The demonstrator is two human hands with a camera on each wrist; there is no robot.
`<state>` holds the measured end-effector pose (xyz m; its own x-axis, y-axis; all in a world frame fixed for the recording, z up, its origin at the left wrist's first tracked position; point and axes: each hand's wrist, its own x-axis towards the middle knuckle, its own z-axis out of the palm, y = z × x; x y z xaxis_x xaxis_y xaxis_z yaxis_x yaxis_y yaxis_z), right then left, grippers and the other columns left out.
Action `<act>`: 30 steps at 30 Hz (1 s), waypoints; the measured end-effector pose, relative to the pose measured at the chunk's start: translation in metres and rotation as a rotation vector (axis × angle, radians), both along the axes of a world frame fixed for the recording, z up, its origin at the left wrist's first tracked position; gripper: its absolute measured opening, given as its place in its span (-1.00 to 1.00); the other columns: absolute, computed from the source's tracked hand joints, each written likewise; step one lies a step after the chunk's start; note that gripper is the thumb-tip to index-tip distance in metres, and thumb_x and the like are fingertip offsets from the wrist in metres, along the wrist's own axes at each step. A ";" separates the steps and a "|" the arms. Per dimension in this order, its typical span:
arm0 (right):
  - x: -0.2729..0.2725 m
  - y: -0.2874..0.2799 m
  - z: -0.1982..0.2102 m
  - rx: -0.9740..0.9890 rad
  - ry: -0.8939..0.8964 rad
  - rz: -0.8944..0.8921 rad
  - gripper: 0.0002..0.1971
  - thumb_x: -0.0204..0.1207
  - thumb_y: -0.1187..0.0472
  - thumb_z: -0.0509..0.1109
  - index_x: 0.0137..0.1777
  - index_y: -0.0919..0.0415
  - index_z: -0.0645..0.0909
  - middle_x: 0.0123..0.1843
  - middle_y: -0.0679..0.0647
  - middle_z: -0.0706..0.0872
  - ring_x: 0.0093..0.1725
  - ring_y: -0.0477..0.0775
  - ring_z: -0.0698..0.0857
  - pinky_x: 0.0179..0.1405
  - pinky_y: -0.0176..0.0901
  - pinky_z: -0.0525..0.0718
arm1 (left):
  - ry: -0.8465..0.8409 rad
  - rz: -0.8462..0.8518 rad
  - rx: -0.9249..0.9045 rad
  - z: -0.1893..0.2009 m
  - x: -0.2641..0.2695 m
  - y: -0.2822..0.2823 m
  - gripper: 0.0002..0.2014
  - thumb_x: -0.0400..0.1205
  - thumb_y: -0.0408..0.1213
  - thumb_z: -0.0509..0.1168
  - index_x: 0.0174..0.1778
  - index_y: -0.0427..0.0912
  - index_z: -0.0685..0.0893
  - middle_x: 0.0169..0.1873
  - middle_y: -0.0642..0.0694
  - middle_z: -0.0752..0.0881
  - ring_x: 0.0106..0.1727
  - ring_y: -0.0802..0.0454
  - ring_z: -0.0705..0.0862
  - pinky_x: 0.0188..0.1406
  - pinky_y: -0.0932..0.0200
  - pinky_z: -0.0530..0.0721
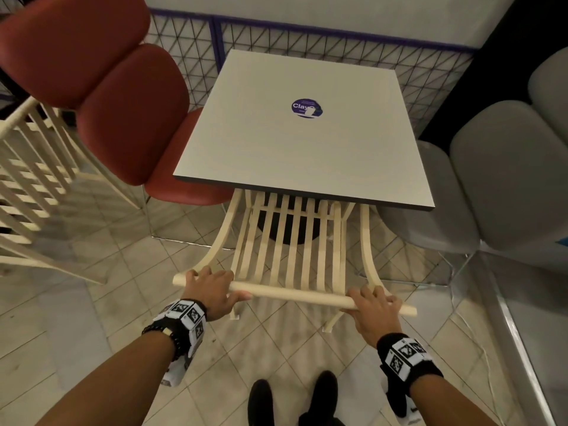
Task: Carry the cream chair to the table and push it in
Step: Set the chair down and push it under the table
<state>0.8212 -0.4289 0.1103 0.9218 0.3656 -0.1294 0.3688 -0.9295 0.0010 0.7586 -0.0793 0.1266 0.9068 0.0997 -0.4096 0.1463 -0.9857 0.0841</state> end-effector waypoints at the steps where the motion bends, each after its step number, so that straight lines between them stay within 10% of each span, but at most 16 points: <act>1: -0.002 -0.001 -0.001 -0.001 -0.015 0.007 -0.68 0.17 -0.01 0.64 -0.13 -0.05 0.62 -0.28 -0.06 0.70 -0.25 0.16 0.61 -0.23 0.17 0.49 | -0.009 -0.008 -0.001 -0.001 -0.002 -0.001 -0.17 0.28 0.58 -0.37 -0.01 0.03 0.50 0.04 0.04 0.72 0.13 -0.10 0.55 0.25 -0.29 0.38; 23: 0.013 -0.010 -0.006 0.107 0.080 -0.061 -0.80 0.43 -0.10 0.43 -0.01 -0.08 0.63 -0.11 -0.06 0.73 0.00 0.17 0.55 0.03 0.18 0.35 | -0.054 0.026 -0.088 -0.004 0.004 -0.006 -0.09 0.06 0.68 -0.47 -0.18 0.09 0.46 -0.14 0.08 0.67 0.10 -0.01 0.52 0.23 -0.22 0.33; 30: 0.012 -0.007 -0.006 0.112 0.089 -0.079 -0.82 0.45 -0.08 0.41 0.01 -0.10 0.61 -0.08 -0.05 0.73 0.01 0.16 0.54 0.03 0.15 0.30 | 0.000 0.049 -0.086 -0.004 0.006 -0.004 -0.39 0.41 0.54 -0.06 -0.13 0.07 0.52 -0.10 0.07 0.69 0.11 -0.01 0.52 0.27 -0.25 0.33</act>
<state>0.8329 -0.4359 0.1045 0.9351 0.3088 -0.1738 0.2882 -0.9482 -0.1338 0.7643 -0.0838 0.1225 0.9018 0.1082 -0.4185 0.1939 -0.9665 0.1680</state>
